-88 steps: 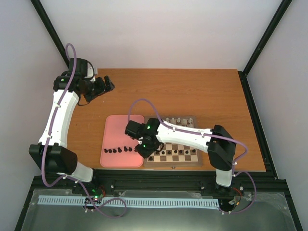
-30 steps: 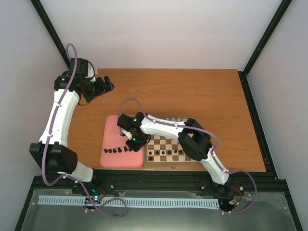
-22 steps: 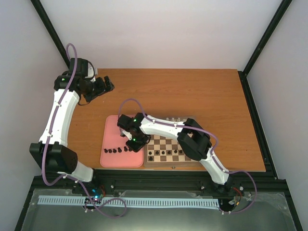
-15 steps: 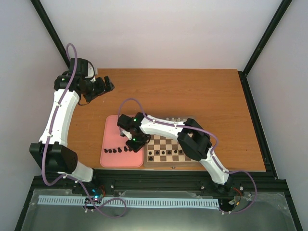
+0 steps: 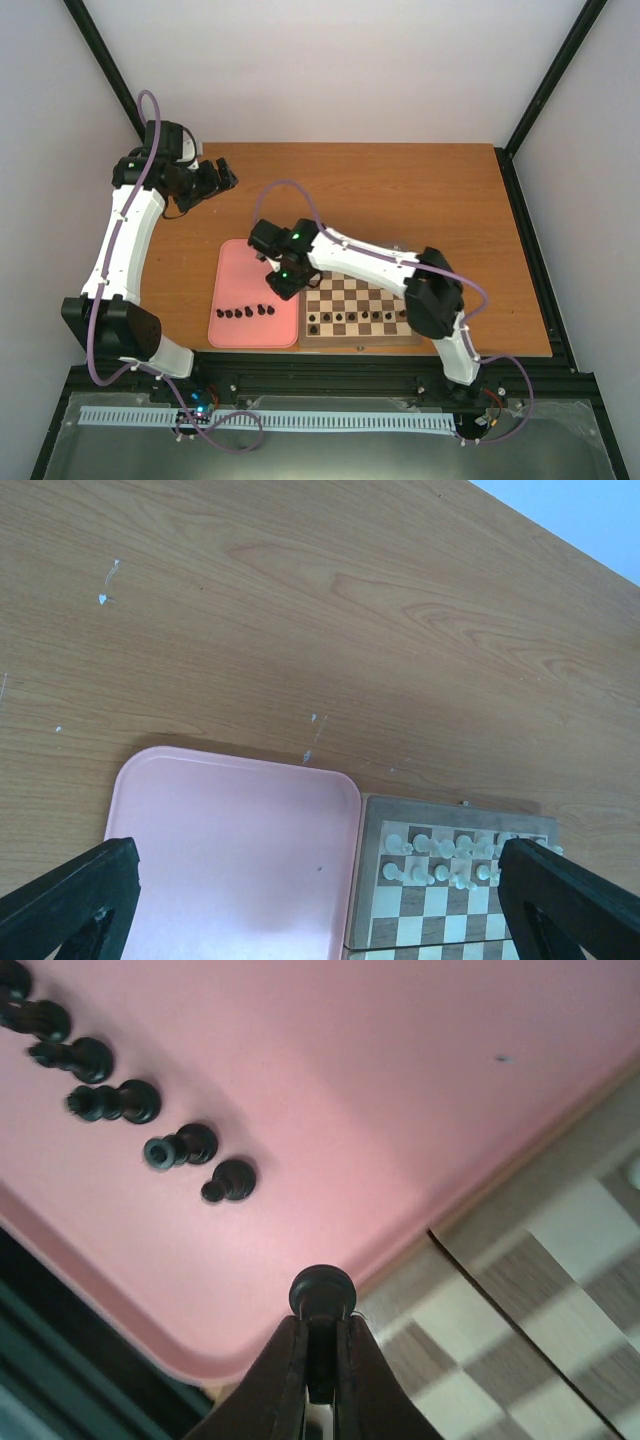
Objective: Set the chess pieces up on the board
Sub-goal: Pick up the chess piece from the storage box, then place the chess piece on the chessboard.
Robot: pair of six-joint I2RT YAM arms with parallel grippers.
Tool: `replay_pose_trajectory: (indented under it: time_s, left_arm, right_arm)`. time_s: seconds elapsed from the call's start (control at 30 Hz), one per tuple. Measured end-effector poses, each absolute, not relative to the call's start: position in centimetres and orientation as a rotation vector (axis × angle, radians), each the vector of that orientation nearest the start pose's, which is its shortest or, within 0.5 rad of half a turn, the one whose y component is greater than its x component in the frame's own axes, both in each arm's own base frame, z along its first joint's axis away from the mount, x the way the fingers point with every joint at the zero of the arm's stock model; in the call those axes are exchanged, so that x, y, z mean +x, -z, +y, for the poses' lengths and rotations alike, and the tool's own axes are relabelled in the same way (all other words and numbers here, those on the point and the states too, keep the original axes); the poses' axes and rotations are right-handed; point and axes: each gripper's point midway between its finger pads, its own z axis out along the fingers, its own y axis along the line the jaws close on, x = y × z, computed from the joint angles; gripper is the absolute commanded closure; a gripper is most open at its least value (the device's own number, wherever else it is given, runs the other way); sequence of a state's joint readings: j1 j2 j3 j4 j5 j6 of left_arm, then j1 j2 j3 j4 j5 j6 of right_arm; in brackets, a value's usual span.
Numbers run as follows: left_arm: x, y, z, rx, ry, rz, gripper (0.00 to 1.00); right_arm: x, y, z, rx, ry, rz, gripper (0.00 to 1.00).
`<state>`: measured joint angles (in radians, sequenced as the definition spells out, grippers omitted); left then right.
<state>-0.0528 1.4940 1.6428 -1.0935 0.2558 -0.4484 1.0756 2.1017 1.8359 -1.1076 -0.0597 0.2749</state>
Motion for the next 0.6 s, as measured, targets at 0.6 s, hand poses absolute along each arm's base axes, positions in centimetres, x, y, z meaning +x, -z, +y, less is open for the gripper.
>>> replay_pose_trajectory:
  time_s: [0.6]
  left_arm:
    - [37.0, -27.5, -6.4, -0.399, 0.524, 2.526, 0.00]
  right_arm:
    - [14.5, -10.9, 31.5, -0.985, -0.151, 2.901, 0.97]
